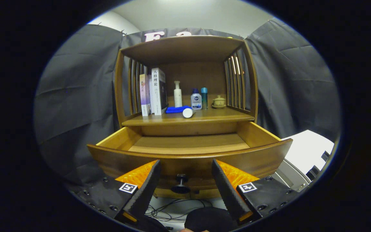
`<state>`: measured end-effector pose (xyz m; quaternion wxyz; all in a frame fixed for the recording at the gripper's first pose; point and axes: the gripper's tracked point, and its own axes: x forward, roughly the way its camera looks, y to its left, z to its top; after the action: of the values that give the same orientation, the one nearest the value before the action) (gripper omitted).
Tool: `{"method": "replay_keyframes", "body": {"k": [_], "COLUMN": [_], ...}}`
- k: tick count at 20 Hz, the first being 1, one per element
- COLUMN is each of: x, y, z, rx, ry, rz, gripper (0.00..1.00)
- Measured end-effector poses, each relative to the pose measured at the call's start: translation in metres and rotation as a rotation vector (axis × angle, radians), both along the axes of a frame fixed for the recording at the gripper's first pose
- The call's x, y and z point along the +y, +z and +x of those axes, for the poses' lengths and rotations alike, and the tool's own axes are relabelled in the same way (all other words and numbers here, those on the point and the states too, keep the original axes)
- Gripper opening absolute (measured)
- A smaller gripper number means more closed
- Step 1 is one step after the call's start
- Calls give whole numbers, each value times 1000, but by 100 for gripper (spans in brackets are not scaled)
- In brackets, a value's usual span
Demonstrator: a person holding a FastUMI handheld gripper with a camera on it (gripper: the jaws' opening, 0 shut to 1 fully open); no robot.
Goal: Pull open the drawer, take out the items inside it, and place them on the countertop above the cabinet.
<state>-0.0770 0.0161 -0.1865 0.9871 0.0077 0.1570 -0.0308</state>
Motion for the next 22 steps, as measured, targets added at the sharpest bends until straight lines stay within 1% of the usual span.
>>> {"method": "replay_keyframes", "body": {"k": [4,8,12,17,22], "x": [6,7,9,10,9], "y": [-13,-21,-37,-36,-35], "z": [5,15,22,22,38], "rx": [-2,-27,-9,-40,-31], "ry": [-3,-33,-41,-39,-23], "rz": [-31,-77,-58,-54,-21], "gripper": [98,98,98,98,98]}}
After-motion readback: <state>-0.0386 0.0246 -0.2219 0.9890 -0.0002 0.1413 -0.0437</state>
